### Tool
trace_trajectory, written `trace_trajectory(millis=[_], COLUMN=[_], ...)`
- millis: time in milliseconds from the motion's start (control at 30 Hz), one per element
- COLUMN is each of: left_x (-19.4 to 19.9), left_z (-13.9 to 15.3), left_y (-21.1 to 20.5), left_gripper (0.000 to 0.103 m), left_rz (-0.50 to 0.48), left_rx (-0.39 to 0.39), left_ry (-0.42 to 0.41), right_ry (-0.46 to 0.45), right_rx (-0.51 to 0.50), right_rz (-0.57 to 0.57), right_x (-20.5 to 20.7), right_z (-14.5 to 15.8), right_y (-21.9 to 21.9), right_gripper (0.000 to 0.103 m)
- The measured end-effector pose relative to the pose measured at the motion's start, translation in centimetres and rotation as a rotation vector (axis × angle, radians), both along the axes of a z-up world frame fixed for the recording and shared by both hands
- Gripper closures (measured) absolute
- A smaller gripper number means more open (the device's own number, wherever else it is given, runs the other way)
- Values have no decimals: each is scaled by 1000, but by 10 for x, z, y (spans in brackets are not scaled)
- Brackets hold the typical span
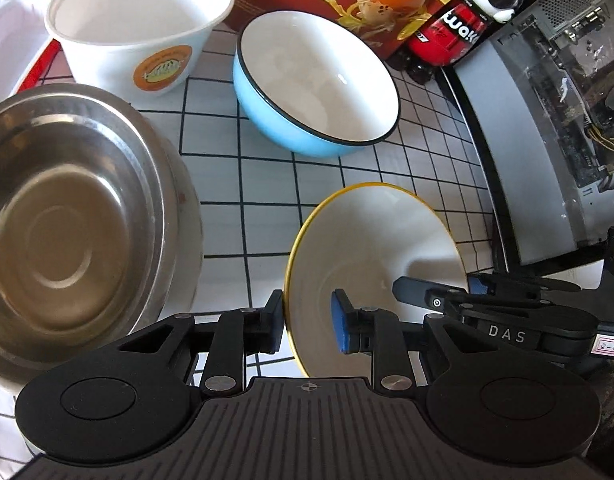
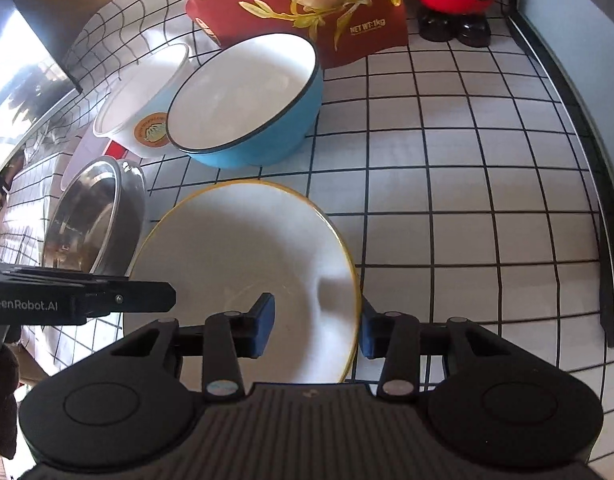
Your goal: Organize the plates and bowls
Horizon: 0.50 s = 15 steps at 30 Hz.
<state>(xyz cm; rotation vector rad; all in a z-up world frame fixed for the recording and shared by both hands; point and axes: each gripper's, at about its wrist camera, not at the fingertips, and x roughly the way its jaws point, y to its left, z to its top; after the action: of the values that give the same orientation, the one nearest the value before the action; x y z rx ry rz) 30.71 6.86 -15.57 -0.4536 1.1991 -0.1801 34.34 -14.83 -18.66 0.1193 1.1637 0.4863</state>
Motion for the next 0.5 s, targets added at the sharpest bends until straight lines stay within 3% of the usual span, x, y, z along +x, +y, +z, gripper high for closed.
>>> trace_trajectory(millis=[133, 267, 300, 400, 500], left_x=[1, 22, 32, 68, 95], left_z=[31, 69, 70, 55, 35], left_y=[7, 39, 47, 68, 72], left_gripper=[72, 72, 72, 72, 72], left_rz=[-28, 49, 81, 205, 241], left_rx=[27, -3, 0, 25, 30], left_ry=[-45, -149, -162, -151, -138], right_ry=[-110, -252, -263, -206, -105], right_rx=[-74, -67, -54, 10, 4], right_rz=[-21, -61, -81, -116, -148], right_x=[3, 22, 31, 77, 117], right_z=[24, 72, 78, 78, 57], right_y=[-9, -19, -19, -8, 11], right_gripper=[57, 29, 26, 24, 30])
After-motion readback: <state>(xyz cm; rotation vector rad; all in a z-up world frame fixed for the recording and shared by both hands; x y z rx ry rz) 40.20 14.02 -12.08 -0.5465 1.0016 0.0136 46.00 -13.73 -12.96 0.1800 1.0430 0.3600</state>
